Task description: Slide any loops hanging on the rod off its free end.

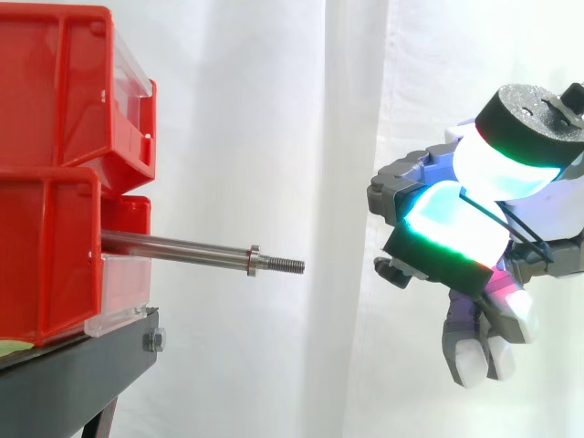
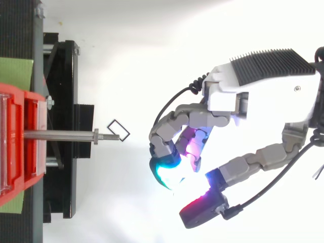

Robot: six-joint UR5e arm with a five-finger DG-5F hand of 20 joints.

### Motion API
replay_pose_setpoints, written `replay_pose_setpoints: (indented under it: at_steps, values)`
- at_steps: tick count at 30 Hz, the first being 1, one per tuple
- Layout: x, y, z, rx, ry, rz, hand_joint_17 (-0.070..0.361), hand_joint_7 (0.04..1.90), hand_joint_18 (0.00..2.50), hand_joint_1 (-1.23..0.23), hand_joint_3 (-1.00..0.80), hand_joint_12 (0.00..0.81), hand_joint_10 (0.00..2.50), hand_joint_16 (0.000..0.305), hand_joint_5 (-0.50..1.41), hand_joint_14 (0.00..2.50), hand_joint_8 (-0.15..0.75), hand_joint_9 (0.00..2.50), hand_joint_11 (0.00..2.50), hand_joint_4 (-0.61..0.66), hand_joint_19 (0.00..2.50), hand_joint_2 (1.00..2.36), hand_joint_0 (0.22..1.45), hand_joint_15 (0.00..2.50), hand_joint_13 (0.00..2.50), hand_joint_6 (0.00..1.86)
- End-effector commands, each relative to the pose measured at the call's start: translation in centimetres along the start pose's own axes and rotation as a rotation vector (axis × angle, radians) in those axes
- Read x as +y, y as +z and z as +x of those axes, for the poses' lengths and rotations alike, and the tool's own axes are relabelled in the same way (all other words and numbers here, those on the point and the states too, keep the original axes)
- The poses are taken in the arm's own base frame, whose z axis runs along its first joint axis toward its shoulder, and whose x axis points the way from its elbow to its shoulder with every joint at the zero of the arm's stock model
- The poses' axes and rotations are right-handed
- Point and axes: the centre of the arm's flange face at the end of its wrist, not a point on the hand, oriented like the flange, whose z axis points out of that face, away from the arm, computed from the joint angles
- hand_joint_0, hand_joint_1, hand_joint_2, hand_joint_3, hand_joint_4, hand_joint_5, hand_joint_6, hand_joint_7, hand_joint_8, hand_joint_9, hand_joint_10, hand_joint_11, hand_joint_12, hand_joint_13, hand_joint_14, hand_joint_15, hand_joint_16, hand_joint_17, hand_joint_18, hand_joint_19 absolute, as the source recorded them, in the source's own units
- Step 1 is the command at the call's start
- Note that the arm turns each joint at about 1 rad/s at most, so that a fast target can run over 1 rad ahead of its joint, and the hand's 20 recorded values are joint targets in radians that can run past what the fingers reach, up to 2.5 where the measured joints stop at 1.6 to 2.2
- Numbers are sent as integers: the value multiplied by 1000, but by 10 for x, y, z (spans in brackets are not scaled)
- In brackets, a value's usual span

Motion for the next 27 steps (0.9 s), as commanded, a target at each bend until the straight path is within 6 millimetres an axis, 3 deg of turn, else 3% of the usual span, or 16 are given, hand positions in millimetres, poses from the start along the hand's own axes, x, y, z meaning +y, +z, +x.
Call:
replay_pose_setpoints:
  at_steps: [1,27]
  values:
    - [0,0,0,0,0,0,129,1267,1072,-801,12,340,12,57,-120,6,392,1221,359,-87,333,1010,607,151,1037,897]
    - [0,0,0,0,0,0,133,1277,1134,-807,33,352,12,59,-113,5,397,1254,367,-76,324,1004,606,162,1085,894]
